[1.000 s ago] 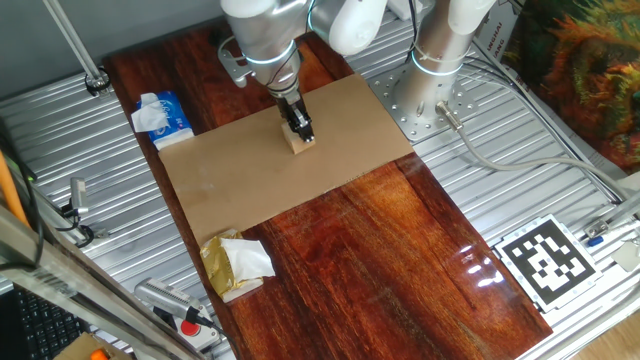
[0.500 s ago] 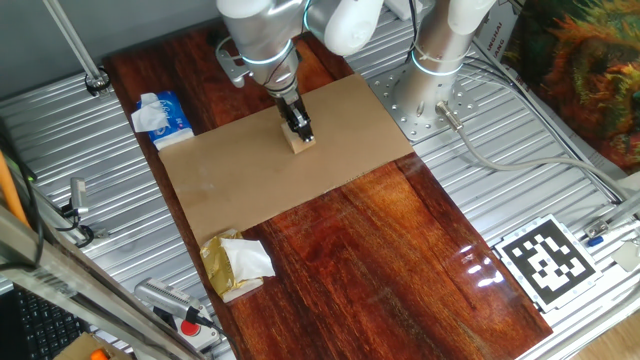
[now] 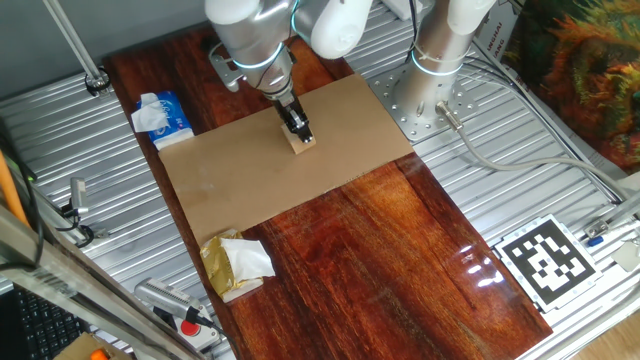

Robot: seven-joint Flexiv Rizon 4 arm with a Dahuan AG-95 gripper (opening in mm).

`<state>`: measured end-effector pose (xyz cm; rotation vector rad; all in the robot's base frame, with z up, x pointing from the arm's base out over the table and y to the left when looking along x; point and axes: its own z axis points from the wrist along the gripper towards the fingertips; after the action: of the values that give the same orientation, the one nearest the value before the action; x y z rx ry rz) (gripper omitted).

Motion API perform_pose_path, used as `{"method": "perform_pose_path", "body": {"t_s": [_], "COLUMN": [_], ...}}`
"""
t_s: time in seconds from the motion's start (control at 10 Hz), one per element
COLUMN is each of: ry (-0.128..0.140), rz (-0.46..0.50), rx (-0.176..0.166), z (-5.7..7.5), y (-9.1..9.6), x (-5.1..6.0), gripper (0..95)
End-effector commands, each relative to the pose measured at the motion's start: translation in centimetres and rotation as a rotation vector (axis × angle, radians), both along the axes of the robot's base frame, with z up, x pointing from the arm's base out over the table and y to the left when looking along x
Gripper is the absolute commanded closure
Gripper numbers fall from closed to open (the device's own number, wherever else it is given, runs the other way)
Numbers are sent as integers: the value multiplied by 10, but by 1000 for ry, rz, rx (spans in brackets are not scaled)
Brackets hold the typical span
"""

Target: Grab the block and place it at the designated location

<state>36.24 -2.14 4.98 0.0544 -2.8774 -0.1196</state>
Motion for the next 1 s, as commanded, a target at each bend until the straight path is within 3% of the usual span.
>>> {"method": "perform_pose_path", "body": {"t_s": [0.1, 1.0], "ry": [1, 9], "rz": [-1, -7], "rx": [0, -3], "z": [0, -1], "y": [0, -1], "x": [-1, -9], "gripper": [760, 760]}}
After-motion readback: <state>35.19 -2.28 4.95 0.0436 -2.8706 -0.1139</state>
